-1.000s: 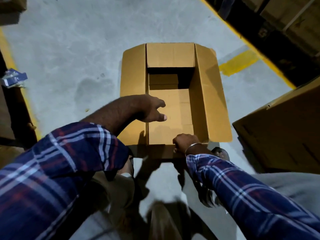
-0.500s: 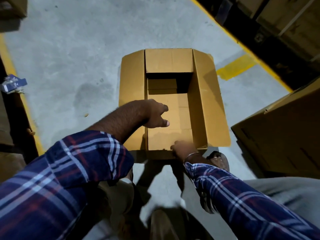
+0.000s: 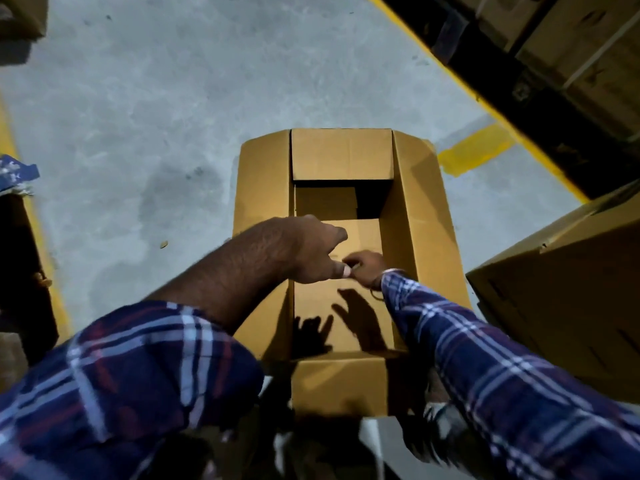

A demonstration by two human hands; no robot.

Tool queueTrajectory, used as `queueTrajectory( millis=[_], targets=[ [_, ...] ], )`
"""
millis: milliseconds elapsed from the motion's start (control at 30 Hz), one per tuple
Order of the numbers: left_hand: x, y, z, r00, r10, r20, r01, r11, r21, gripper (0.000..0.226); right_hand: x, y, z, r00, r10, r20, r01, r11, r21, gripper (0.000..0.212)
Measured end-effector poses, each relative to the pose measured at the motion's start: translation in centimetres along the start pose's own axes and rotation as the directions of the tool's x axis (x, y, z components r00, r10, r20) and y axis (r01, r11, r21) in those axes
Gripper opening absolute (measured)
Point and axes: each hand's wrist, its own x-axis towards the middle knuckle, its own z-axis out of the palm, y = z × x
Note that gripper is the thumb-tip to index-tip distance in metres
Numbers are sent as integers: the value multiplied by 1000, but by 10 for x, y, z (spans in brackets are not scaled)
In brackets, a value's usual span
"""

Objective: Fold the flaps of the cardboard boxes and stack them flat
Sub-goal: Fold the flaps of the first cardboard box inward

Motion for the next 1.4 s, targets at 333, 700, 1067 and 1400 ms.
queueTrajectory(
  millis=[333, 700, 1067, 1400],
  targets=[
    [24, -34, -6, 981, 37, -192, -24, 997, 71, 62, 117, -65, -63, 930, 369, 0, -92, 233, 968, 12],
    [28, -34, -20, 978, 43, -203, -38, 999, 27, 62, 148, -121, -132, 666, 321, -674, 568, 367, 737, 42],
    [34, -47, -26, 999, 28, 20, -26, 997, -68, 64, 211, -93, -179, 944, -199, -262, 34, 851, -524, 82],
    [70, -54, -8, 922, -68, 382, 118, 987, -110, 54, 239, -87, -149, 902, -152, -403, -56, 886, -460, 79]
  ],
)
